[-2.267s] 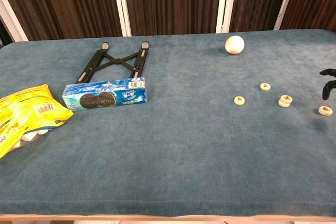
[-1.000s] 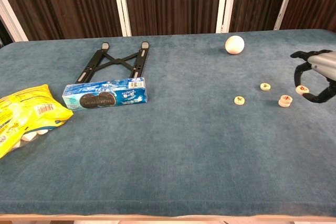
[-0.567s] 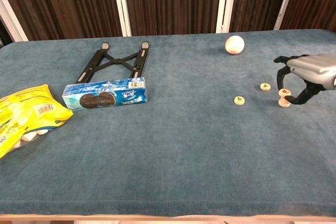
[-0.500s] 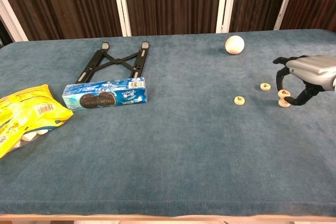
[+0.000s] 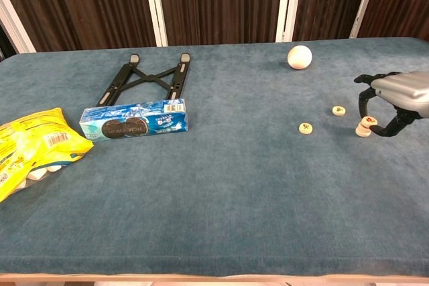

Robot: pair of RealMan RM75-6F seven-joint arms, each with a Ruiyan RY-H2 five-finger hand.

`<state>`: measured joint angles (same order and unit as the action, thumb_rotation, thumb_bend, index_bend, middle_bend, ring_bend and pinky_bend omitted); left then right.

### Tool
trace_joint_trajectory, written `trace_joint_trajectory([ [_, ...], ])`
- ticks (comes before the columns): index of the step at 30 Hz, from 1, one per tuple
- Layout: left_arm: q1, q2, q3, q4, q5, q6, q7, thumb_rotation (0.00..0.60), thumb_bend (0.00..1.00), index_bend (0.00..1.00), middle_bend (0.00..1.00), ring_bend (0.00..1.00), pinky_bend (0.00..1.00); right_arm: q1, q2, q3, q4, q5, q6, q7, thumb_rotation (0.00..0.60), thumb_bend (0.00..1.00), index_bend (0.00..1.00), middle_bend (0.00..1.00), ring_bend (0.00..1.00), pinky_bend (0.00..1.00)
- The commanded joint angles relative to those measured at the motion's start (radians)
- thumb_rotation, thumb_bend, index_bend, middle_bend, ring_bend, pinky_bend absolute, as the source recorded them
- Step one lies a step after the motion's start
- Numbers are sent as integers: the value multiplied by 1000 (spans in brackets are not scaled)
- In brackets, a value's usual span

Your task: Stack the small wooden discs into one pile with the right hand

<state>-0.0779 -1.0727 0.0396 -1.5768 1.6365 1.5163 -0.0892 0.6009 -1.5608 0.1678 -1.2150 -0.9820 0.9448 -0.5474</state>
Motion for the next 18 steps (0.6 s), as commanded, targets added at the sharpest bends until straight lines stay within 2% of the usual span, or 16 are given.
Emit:
trace_joint_trajectory([
  [1, 0, 0, 0, 0, 0, 0, 0, 600, 493, 0, 0, 0, 71, 3, -2, 0, 4, 3, -4, 4, 600, 518, 600, 53, 0, 0],
  [18, 1, 2, -1, -1, -2, 2, -4, 600, 492, 0, 0, 0, 71, 4, 14, -14, -20, 6, 6, 2, 600, 518, 455, 55, 0, 0],
])
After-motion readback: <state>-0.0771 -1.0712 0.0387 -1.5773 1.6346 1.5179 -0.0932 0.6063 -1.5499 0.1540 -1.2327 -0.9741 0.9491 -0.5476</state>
